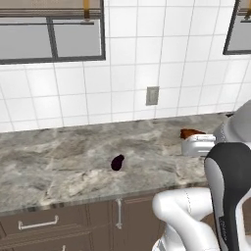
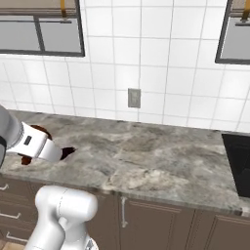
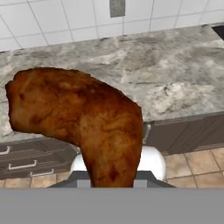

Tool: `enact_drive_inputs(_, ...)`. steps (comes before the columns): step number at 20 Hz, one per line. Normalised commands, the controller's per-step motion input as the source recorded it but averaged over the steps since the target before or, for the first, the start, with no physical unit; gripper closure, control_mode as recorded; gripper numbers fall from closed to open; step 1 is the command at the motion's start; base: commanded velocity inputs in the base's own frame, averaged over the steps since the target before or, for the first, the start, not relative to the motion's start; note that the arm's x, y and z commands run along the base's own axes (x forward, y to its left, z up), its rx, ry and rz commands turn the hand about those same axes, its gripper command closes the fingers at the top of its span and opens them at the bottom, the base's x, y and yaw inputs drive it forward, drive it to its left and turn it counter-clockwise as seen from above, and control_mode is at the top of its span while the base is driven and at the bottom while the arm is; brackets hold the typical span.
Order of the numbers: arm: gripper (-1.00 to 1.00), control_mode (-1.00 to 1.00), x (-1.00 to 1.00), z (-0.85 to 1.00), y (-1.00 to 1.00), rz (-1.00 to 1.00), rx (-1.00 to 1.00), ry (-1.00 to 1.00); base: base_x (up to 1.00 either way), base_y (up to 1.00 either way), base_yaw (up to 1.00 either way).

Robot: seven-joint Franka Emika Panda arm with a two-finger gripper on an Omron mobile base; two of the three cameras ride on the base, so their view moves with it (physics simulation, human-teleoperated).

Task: Open the fridge, remove the kiwi, eggplant, and chicken drumstick, and place them on any counter.

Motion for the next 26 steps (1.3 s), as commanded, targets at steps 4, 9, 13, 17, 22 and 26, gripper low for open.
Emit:
enact_drive_inputs(4, 1.0, 1.0, 0.0, 0.0, 0.0, 0.0, 0.0, 0.0, 0.46, -0.13, -0.09)
enact_drive_inputs(9, 1.0, -1.0, 0.28, -0.06, 0.0, -0.04, 0.01, 0.0, 0.14, -0.02, -0.04)
enact_drive_inputs(13, 1.0, -1.0, 0.84, -0.2, 0.0, 0.0, 0.09, 0.15, 0.0, 0.0, 0.0)
enact_drive_inputs(17, 1.0, -1.0, 0.81, -0.43, -0.01, 0.0, 0.09, 0.13, 0.0, 0.0, 0.0)
enact_drive_inputs(22, 1.0, -1.0, 0.94, -0.74, 0.0, 0.0, 0.01, 0.06, 0.0, 0.0, 0.0)
enact_drive_inputs(26, 1.0, -1.0, 1.0, -0.95, 0.02, 0.0, -0.08, 0.07, 0.0, 0.0, 0.0)
